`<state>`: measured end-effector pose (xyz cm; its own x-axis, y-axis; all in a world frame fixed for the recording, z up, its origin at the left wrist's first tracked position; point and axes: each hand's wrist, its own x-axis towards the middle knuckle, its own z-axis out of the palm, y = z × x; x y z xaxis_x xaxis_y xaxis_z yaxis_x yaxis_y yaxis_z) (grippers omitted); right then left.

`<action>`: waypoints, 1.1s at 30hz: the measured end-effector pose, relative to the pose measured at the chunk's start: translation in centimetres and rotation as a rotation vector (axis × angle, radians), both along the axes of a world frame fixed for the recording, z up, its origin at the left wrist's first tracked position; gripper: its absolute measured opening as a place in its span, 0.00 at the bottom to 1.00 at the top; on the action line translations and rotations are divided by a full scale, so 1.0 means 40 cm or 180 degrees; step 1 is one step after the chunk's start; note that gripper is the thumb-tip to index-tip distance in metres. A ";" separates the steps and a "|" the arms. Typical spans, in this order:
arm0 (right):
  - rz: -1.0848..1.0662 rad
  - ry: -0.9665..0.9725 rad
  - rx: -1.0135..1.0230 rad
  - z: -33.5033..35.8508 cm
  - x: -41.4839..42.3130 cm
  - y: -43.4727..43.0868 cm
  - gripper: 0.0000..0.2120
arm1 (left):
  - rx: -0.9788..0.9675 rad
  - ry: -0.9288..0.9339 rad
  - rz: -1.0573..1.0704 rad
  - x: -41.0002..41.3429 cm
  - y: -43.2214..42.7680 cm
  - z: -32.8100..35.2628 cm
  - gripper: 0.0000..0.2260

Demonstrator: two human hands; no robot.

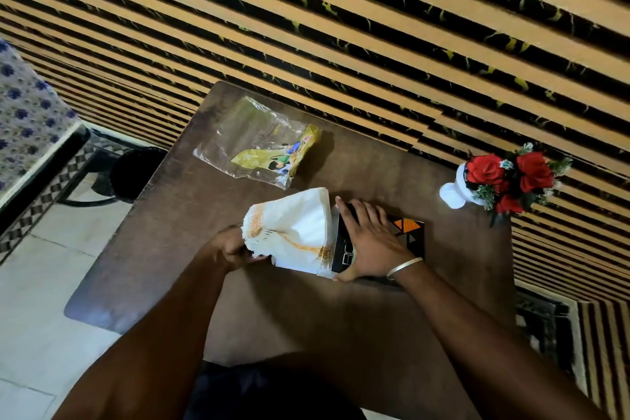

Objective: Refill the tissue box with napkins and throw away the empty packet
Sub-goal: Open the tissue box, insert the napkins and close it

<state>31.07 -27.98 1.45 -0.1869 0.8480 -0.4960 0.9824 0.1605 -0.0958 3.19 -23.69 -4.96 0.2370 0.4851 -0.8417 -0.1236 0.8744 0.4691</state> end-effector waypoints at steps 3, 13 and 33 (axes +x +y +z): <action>-0.0038 0.0025 0.0017 -0.001 0.006 0.001 0.69 | 0.0229 0.0303 -0.0223 0.009 0.008 0.025 0.09; 0.0040 -0.0065 0.0236 -0.027 -0.020 -0.009 0.71 | 0.1520 0.1303 -0.1075 0.103 0.069 0.080 0.09; 0.0076 0.0134 0.0417 0.002 0.002 -0.023 0.69 | 0.0242 0.0390 -0.1078 0.144 0.058 0.044 0.06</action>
